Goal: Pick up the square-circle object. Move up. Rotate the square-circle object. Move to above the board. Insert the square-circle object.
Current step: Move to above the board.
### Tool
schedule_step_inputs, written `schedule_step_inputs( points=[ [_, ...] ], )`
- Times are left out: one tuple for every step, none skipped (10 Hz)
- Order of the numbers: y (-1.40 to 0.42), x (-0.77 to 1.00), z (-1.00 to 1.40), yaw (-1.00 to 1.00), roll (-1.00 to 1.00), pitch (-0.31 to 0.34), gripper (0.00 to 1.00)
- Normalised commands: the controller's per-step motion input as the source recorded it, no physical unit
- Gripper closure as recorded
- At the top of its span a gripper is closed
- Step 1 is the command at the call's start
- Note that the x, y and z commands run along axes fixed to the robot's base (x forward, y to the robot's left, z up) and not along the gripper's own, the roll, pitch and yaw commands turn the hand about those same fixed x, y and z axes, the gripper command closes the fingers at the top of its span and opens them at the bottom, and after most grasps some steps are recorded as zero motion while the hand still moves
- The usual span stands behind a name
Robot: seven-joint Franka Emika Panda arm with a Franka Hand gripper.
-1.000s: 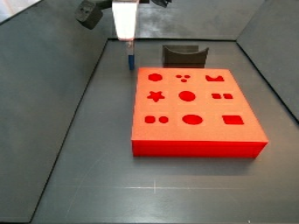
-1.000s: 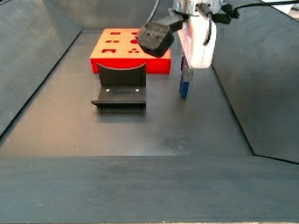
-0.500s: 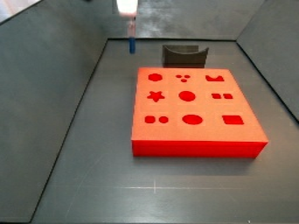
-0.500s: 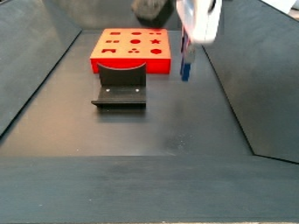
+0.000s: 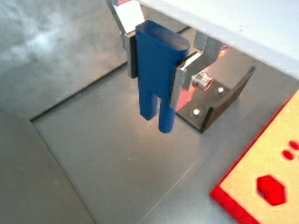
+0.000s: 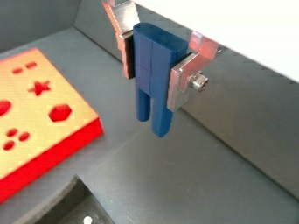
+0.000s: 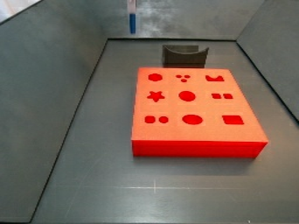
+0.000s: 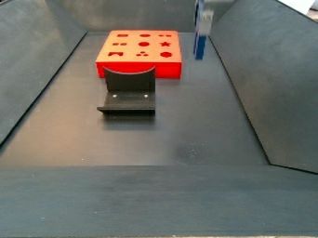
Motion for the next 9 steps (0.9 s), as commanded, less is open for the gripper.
schedule_step_inputs(
  points=[
    [-0.03, 0.06, 1.00, 0.02, -0.05, 0.093, 1.00],
    [-0.03, 0.06, 1.00, 0.02, -0.05, 0.091, 1.00],
    [-0.03, 0.06, 1.00, 0.02, -0.04, 0.089, 1.00],
    [-0.03, 0.06, 1.00, 0.03, -0.04, 0.091, 1.00],
    [-0.03, 0.05, 1.00, 0.03, -0.03, 0.095, 1.00],
    [-0.03, 0.05, 1.00, 0.03, -0.03, 0.095, 1.00],
    [-0.03, 0.04, 0.81, 0.03, -0.02, 0.094, 1.00],
    [-0.02, 0.03, 0.64, 0.03, -0.02, 0.095, 1.00],
    [-0.02, 0.02, 0.42, 0.03, -0.02, 0.094, 1.00]
  ],
)
